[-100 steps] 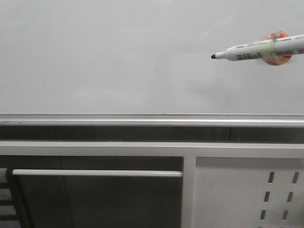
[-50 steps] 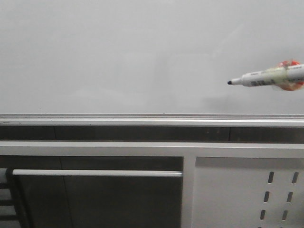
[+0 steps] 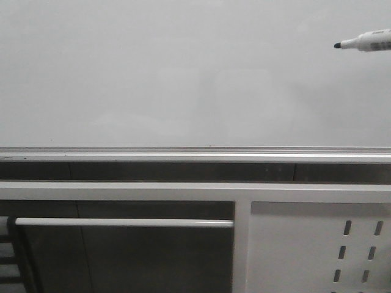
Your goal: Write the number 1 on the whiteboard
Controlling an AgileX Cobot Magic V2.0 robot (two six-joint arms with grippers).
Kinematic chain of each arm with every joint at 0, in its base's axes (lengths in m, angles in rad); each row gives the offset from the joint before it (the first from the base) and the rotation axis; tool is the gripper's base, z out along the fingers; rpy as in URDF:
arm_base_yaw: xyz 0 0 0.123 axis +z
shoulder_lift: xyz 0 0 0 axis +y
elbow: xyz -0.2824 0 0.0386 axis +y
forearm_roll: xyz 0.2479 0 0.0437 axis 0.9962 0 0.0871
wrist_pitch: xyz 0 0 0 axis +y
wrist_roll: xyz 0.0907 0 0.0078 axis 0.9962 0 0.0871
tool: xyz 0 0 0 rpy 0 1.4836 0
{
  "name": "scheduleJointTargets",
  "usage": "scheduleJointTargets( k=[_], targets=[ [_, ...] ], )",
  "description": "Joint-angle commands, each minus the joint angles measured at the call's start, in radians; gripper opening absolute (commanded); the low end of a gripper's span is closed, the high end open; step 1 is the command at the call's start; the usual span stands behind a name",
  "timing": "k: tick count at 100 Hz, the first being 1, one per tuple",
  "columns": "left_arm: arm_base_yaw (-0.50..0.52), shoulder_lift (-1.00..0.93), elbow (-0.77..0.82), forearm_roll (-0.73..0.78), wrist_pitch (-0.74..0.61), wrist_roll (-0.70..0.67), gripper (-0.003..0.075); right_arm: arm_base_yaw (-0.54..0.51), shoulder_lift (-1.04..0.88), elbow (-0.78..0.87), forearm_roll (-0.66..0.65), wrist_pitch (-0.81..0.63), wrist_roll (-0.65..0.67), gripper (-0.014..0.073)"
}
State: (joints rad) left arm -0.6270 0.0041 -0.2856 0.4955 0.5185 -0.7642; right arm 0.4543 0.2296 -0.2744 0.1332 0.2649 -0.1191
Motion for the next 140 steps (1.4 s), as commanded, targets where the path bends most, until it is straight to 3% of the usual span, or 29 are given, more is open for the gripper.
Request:
scheduleJointTargets(
  k=[1, 22, 74, 122, 140],
  targets=[
    [0.0, 0.012, -0.025, 0.009, -0.07, -0.008, -0.0018, 0.019, -0.008, -0.023, -0.133, -0.121, 0.128, -0.005],
    [0.0, 0.012, -0.025, 0.009, -0.07, -0.008, -0.0018, 0.021, -0.013, 0.081, -0.109, -0.378, 0.136, -0.005],
    [0.0, 0.012, -0.025, 0.009, -0.07, -0.008, -0.0018, 0.021, 0.031, 0.211, -0.105, -0.674, 0.157, -0.005],
    [0.0, 0.012, -0.025, 0.065, -0.068, 0.002, -0.0018, 0.03, 0.099, 0.211, -0.122, -0.667, 0.179, -0.005],
    [0.0, 0.012, -0.025, 0.063, -0.068, 0.002, -0.0018, 0.066, 0.252, 0.209, -0.175, -0.814, 0.179, -0.005]
  ],
)
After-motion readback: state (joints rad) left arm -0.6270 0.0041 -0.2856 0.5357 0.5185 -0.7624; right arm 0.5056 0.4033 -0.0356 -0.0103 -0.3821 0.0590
